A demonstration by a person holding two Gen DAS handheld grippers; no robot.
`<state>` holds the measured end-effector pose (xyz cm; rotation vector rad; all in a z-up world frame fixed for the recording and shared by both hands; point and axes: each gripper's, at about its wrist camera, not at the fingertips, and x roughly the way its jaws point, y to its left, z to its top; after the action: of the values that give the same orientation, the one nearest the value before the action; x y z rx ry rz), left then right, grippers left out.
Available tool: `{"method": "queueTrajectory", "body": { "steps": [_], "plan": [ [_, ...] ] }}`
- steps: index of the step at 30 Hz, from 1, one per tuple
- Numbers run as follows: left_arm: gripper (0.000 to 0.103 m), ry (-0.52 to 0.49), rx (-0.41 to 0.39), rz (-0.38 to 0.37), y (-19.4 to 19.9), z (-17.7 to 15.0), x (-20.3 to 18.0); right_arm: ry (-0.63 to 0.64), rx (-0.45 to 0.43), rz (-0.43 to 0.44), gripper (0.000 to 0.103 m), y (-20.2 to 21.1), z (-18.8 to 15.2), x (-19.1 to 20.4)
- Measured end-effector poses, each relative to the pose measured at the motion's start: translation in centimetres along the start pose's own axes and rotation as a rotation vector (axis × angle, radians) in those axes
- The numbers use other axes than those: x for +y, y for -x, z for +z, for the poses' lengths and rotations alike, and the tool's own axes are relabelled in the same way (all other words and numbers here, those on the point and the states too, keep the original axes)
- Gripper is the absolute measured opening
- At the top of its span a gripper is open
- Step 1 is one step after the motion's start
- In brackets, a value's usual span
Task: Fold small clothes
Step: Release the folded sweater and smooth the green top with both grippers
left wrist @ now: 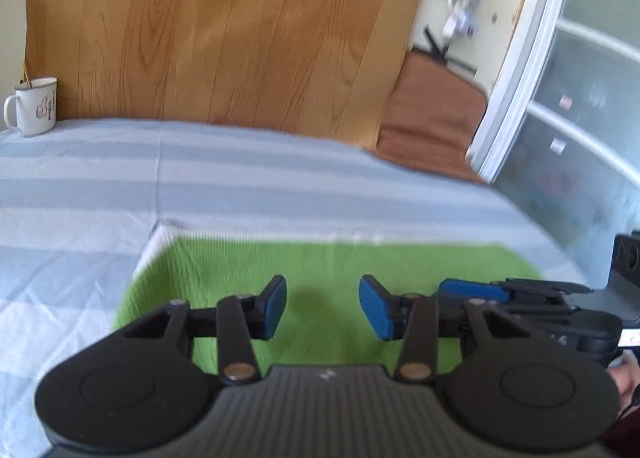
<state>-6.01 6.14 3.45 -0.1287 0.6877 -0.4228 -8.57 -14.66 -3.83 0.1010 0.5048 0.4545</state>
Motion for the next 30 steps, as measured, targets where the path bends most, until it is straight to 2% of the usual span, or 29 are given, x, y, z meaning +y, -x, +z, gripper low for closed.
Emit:
{"method": "queueTrajectory", "body": {
  "steps": [2, 3, 5, 10, 13, 16, 18, 21, 25, 30],
  "plan": [
    [0.040, 0.009, 0.054, 0.044, -2.3, -1.3, 1.2, 0.052, -0.032, -0.012, 0.032, 1.2, -0.9, 0.0],
    [0.042, -0.009, 0.011, 0.037, -2.2, -2.0, 1.3, 0.046, -0.039, -0.017, 0.032, 1.9, -1.1, -0.3],
    [0.043, -0.043, -0.009, 0.047, -2.2, -2.6, 1.0, 0.014, -0.045, -0.005, 0.032, 3.0, -1.6, -1.3],
    [0.048, -0.032, -0.011, 0.046, -2.3, -2.5, 0.4, -0.052, -0.048, 0.004, 0.034, 4.3, -1.9, -2.1],
    [0.049, -0.003, -0.027, 0.001, -1.4, -2.0, 0.1, -0.069, -0.076, 0.022, 0.047, 4.3, -1.3, -1.2],
    [0.051, 0.020, -0.066, -0.067, -0.1, -1.6, -0.1, -0.054, -0.119, 0.074, 0.048, 4.2, -0.6, 0.2],
    [0.051, 0.033, -0.063, -0.087, 0.0, -1.6, -0.1, -0.035, -0.100, 0.113, 0.048, 3.3, -0.4, 1.4],
    [0.049, 0.082, 0.016, -0.062, -1.8, -2.3, 0.7, -0.022, 0.038, 0.181, 0.042, 0.8, -1.2, 2.9],
    [0.050, 0.086, -0.002, -0.069, -2.0, -3.0, 1.2, 0.103, 0.039, 0.193, 0.043, 1.4, -2.6, 5.2],
    [0.053, 0.074, -0.015, -0.065, -2.1, -3.2, 0.8, -0.006, 0.028, 0.230, 0.044, 1.6, -2.5, 3.9]
  ]
}}
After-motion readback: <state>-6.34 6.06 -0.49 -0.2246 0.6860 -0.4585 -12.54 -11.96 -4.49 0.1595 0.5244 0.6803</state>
